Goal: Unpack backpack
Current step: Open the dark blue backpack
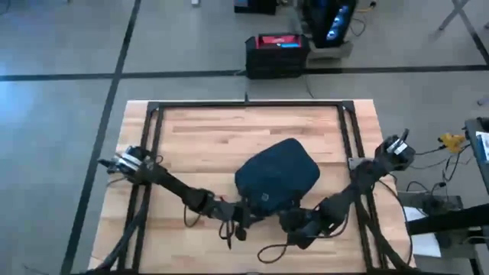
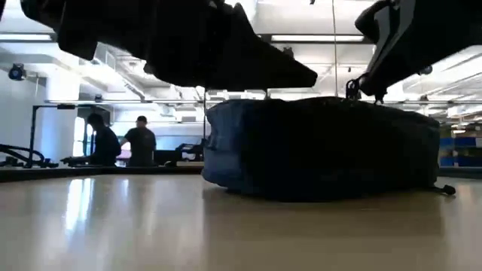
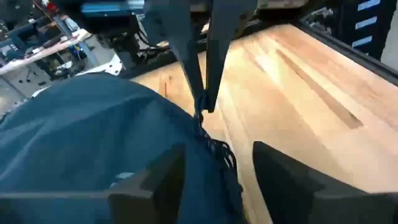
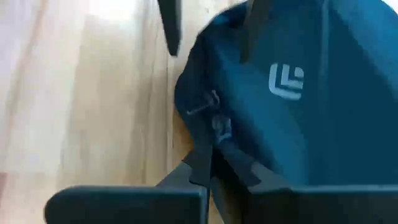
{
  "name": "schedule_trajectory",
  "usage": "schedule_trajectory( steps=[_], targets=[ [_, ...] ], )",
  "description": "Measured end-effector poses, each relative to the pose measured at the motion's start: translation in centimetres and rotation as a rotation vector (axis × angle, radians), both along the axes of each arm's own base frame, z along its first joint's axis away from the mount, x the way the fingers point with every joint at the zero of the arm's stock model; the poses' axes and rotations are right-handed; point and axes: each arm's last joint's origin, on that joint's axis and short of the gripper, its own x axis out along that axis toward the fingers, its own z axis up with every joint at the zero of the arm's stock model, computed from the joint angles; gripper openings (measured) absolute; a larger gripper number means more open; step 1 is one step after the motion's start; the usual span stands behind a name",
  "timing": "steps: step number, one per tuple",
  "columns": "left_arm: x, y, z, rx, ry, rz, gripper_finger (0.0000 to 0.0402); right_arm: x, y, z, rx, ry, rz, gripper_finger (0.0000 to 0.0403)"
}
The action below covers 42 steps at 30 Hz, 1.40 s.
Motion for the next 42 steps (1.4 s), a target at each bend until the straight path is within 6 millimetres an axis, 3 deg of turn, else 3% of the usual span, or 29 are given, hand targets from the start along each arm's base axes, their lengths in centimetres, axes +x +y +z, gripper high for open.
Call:
schedule_trajectory(
  steps=[6, 11, 14, 19, 23, 29, 35, 38, 42],
  targets=[
    [0.1, 0.4, -1.8, -0.051, 0.081, 0.047, 0.0224, -0.1, -0.2, -0.4, 0.018, -0.004, -0.041, 0.0000],
    [0.4, 0.6, -2.5, -0.020, 0.066, 0.187, 0.0212, -0.1, -0.2, -0.4, 0.017, -0.007, -0.043, 0.0000],
    [0.4, 0.7, -2.4, -0.005, 0.071, 0.217, 0.0163, -0.2, -0.3, -0.4, 0.020, 0.001, -0.048, 0.0000],
    [-0.2, 0.6, -1.4, 0.023, 0.095, 0.254, 0.0024, -0.4, -0.1, -0.4, 0.030, 0.010, -0.040, 0.0000],
    [-1.0, 0.3, -0.5, 0.040, 0.124, 0.276, 0.0005, -0.9, -0.3, -0.4, 0.012, 0.053, -0.070, 0.0000],
    [-3.4, -0.9, 2.0, 0.084, 0.175, 0.279, 0.0001, -3.2, -1.4, -0.6, -0.060, 0.180, -0.205, 0.0000],
    [-7.7, -0.2, 3.5, 0.151, 0.294, 0.443, 0.0000, -5.6, -2.5, -0.6, -0.146, 0.260, -0.385, 0.0000],
    [-9.6, 1.1, 3.8, 0.196, 0.334, 0.523, 0.0000, -5.2, -2.2, -0.9, -0.101, 0.216, -0.387, 0.0000],
    [-11.2, 3.3, 4.1, 0.230, 0.351, 0.557, 0.0002, -3.1, -0.7, -1.0, 0.009, 0.081, -0.233, 0.0000]
  ],
)
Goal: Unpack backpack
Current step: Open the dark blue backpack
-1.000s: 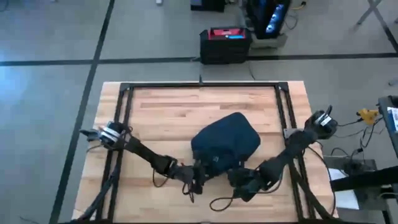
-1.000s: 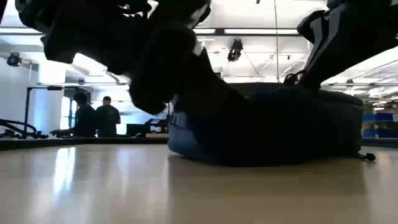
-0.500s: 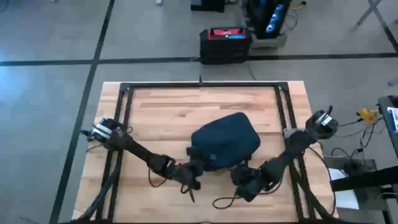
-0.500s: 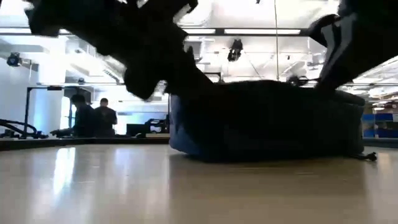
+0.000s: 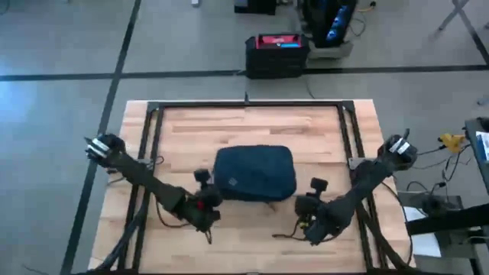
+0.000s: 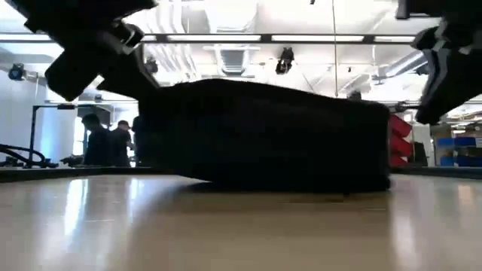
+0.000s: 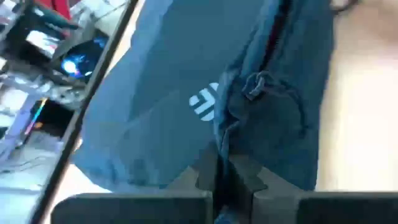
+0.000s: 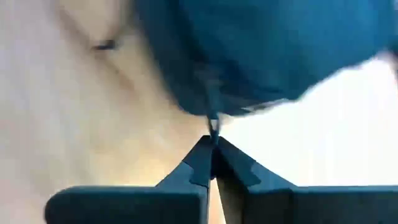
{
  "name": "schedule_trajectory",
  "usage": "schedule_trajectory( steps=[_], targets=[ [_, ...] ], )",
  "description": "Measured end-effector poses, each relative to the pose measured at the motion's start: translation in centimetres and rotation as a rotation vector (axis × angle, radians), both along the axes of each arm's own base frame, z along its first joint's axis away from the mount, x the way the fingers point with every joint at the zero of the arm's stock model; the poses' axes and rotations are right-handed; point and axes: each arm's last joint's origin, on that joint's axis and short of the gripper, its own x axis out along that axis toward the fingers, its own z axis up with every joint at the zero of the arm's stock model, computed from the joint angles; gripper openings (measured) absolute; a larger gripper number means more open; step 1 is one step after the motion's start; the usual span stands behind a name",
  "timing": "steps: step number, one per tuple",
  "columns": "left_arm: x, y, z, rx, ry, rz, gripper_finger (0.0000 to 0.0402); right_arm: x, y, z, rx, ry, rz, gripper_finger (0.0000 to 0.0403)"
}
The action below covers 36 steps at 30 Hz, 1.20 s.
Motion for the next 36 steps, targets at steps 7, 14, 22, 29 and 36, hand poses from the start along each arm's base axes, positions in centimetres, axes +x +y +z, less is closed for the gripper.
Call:
schedule_trajectory(
  steps=[7, 14, 22, 29, 36],
  targets=[
    [-2.0, 2.1, 3.6, -0.088, 0.105, -0.102, 0.0064, 3.9, 1.6, 0.7, 0.077, -0.348, 0.305, 0.0000],
    [-2.6, 2.4, 6.1, -0.136, 0.001, -0.107, 0.0117, 4.6, 0.9, 0.7, 0.064, -0.390, 0.314, 0.0000],
    [-2.6, 2.4, 6.2, -0.150, -0.007, -0.111, 0.0131, 4.6, 0.8, 0.6, 0.060, -0.392, 0.311, 0.0000],
    [8.2, -4.7, 1.1, -0.156, -0.294, -0.561, 0.0214, 5.1, -0.6, 0.0, 0.037, -0.381, 0.248, 0.0000],
    [7.8, -4.0, 5.8, -0.219, -0.420, -0.544, 0.0211, 5.0, -0.7, -0.7, 0.033, -0.347, 0.235, 0.0000]
  ],
)
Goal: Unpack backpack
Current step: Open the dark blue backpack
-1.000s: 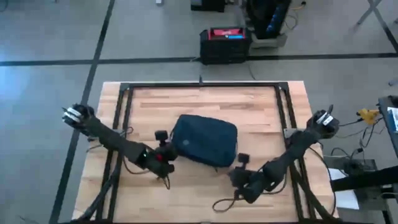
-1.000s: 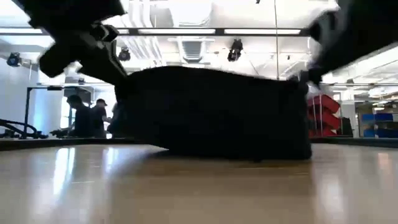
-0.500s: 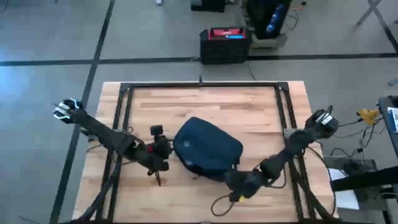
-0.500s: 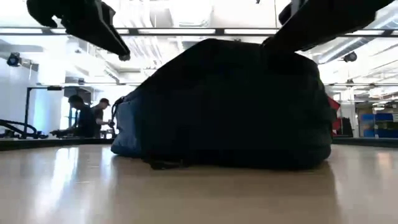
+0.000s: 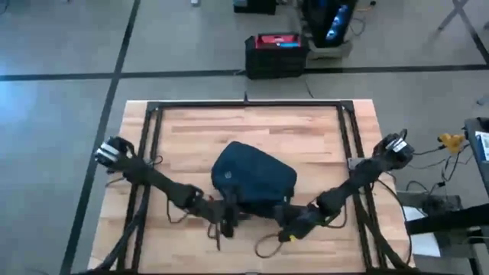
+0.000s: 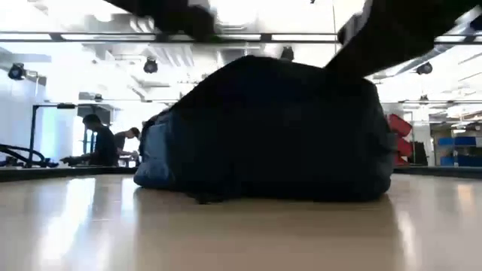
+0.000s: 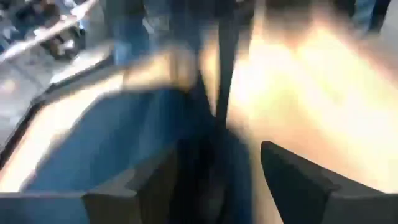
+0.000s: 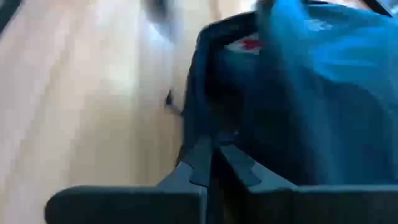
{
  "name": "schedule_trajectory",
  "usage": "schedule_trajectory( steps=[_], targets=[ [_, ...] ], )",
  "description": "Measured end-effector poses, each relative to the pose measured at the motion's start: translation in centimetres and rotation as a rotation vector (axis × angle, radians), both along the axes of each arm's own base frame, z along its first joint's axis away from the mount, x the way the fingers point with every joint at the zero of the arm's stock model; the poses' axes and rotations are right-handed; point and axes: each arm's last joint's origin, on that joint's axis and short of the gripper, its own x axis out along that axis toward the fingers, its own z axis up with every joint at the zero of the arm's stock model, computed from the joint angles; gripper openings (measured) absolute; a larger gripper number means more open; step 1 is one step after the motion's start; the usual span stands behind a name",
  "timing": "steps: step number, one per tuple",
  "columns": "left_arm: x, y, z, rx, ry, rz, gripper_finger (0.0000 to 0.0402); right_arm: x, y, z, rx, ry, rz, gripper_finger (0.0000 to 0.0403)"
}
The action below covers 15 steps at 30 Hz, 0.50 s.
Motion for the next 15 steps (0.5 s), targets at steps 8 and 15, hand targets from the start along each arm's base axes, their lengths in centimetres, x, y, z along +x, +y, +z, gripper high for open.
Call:
schedule_trajectory(
  steps=[8, 15],
  targets=[
    [0.1, 0.1, -0.7, -0.002, 0.001, -0.001, 0.0189, 0.1, 0.4, -0.2, 0.018, -0.008, -0.002, 0.0000],
    [0.5, 0.6, -2.9, 0.030, 0.076, 0.014, 0.0170, 0.2, 0.3, -0.2, 0.009, -0.003, 0.003, 0.0000]
  ],
)
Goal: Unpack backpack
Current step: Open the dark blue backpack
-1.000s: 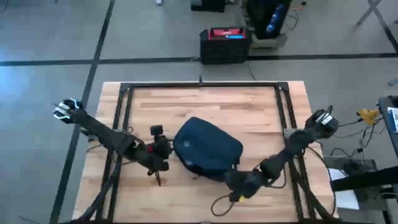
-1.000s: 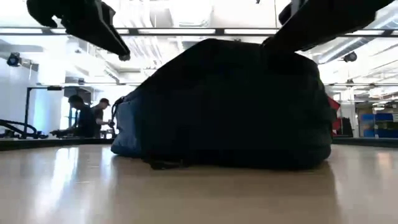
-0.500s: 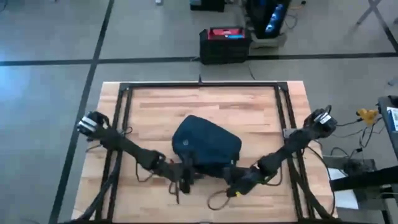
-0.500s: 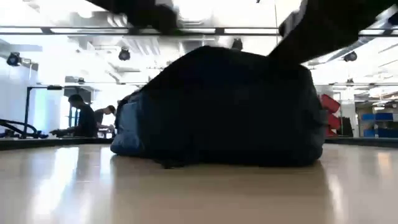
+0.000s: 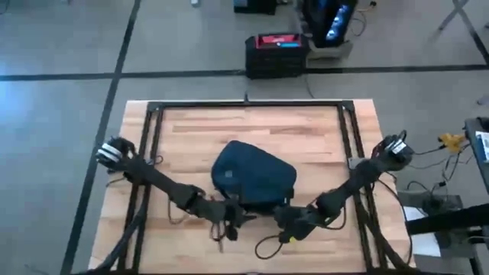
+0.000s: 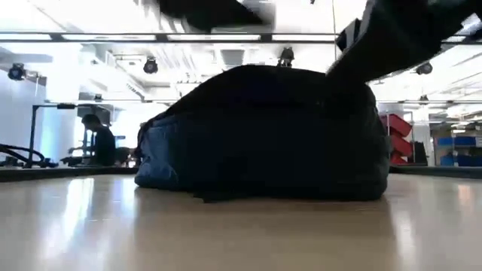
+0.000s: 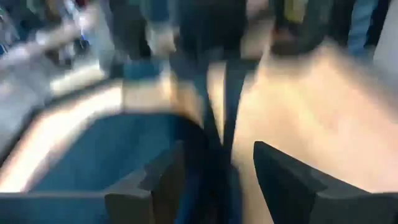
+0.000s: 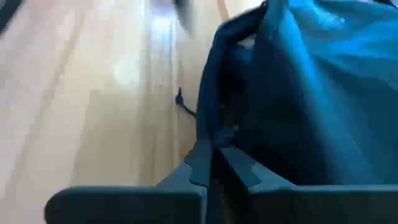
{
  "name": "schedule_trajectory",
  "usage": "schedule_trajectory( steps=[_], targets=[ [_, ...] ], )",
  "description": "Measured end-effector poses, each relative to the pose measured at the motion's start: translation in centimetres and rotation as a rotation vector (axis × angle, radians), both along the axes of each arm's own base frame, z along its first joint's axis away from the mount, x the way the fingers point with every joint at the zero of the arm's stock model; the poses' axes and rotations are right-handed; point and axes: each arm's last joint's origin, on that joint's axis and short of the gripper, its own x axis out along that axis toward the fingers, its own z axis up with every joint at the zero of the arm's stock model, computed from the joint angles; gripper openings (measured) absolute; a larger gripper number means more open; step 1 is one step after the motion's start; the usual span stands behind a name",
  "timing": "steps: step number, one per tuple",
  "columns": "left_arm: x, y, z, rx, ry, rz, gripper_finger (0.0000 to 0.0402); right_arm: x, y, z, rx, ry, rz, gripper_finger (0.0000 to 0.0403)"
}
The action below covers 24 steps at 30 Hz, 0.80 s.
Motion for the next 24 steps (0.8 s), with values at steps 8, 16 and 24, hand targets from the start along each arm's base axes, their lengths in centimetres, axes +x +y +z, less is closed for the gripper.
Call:
schedule_trajectory(
  steps=[8, 16, 24],
  targets=[
    [0.5, 0.5, -1.2, 0.028, 0.030, 0.017, 0.0154, 0.1, 0.2, -0.4, 0.015, 0.009, 0.012, 0.0000],
    [1.7, 1.5, -3.7, 0.059, 0.087, 0.062, 0.0149, 0.1, 0.2, -0.3, 0.016, 0.009, 0.017, 0.0000],
    [2.3, 1.6, -5.1, 0.020, 0.097, 0.086, 0.0152, 0.2, 0.2, -0.3, 0.011, 0.006, 0.023, 0.0000]
  ],
)
